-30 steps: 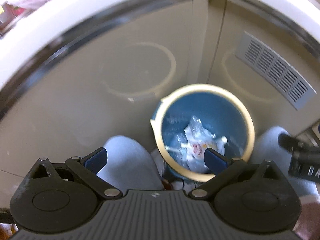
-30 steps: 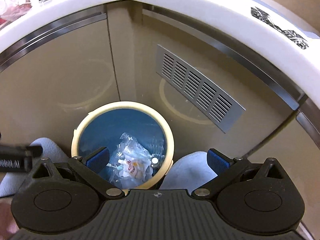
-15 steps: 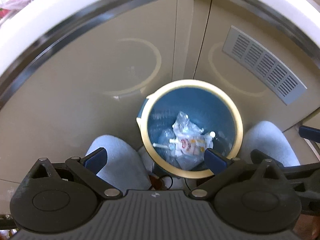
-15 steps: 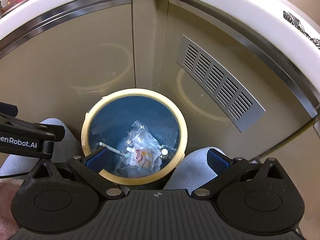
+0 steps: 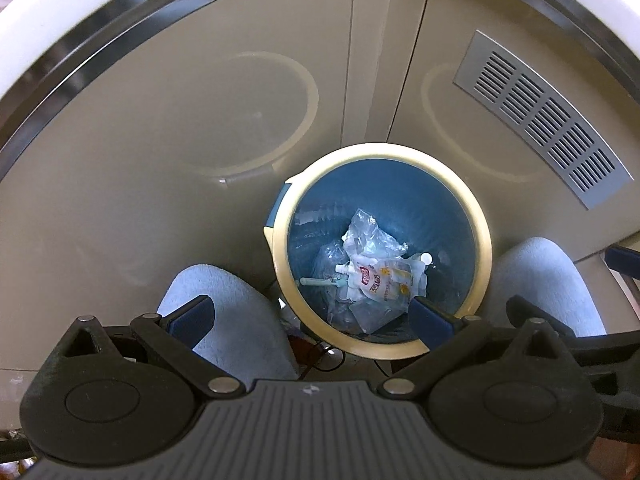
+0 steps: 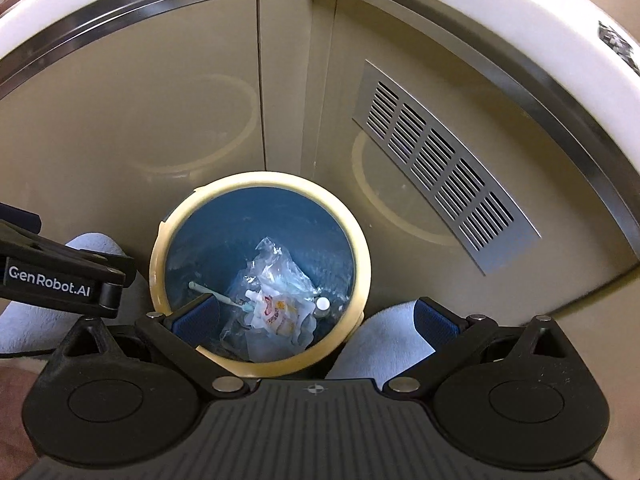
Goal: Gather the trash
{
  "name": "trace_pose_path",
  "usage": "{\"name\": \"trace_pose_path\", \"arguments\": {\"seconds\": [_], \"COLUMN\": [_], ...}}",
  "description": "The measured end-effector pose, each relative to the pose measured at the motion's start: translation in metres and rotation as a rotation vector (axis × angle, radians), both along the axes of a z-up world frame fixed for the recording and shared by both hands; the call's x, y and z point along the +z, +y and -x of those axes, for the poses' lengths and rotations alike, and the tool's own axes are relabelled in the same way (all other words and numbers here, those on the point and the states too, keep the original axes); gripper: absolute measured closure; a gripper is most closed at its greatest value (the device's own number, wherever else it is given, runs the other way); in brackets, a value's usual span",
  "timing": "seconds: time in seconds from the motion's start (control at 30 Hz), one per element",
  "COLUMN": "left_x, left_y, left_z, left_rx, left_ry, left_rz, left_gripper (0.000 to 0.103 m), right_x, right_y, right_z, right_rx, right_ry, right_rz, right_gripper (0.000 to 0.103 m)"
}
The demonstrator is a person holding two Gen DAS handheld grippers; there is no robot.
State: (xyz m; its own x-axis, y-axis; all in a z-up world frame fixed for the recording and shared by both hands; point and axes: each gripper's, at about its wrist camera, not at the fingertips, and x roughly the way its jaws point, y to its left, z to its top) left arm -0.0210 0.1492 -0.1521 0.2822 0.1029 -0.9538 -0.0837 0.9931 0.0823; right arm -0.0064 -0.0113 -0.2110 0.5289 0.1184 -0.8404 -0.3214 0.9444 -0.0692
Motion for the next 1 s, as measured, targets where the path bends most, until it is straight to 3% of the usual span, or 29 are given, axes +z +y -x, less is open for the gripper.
{"name": "trace_pose_path", "arguments": {"seconds": [0.57, 1.0], "left_x": [-0.028, -0.032], "left_y": [-0.006, -0.011], "left_z": [-0.031, -0.036], "left_rx": [-0.022, -0.033], "left_ry": [0.045, 0.054], "left_rz": [-0.037, -0.041], "left_gripper": [0.0, 0.0], "right_x": [-0.021, -0.024], "right_y": [0.0, -0.001], "right_z": [-0.031, -0.036], "right_rx": [0.012, 0.015], "right_ry": [0.05, 0.067], "right_rz": [0.012, 0.001], "right_gripper": [0.0, 0.0]}}
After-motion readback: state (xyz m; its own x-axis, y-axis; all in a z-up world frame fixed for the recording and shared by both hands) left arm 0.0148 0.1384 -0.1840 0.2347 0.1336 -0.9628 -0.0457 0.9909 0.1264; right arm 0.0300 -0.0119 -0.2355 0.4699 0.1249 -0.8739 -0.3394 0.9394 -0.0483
